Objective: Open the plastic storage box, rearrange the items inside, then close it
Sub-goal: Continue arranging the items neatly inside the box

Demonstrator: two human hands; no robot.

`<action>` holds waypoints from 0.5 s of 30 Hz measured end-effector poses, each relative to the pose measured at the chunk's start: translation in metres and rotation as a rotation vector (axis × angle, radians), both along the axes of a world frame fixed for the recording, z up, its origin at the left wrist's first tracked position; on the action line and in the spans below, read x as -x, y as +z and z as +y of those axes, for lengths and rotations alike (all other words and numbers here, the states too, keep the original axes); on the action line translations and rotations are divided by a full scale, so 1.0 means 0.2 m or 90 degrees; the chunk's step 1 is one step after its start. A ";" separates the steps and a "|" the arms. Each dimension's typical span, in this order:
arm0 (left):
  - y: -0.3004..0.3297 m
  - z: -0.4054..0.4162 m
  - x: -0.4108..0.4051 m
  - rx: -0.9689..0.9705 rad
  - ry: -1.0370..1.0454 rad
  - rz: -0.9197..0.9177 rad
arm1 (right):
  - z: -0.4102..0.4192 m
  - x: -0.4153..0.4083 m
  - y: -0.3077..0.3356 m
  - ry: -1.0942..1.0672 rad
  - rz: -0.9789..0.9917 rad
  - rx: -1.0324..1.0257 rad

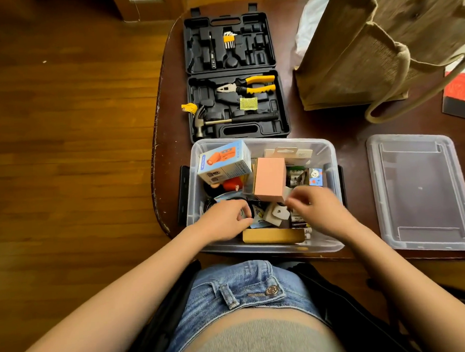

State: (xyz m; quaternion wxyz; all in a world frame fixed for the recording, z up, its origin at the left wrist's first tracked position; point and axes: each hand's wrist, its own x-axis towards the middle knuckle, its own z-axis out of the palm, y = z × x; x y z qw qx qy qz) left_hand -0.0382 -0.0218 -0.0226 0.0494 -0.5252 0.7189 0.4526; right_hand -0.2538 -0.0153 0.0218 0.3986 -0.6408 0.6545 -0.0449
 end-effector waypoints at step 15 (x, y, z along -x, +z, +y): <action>0.04 0.01 0.06 -0.095 -0.043 0.040 | -0.10 0.04 -0.12 0.028 0.225 0.089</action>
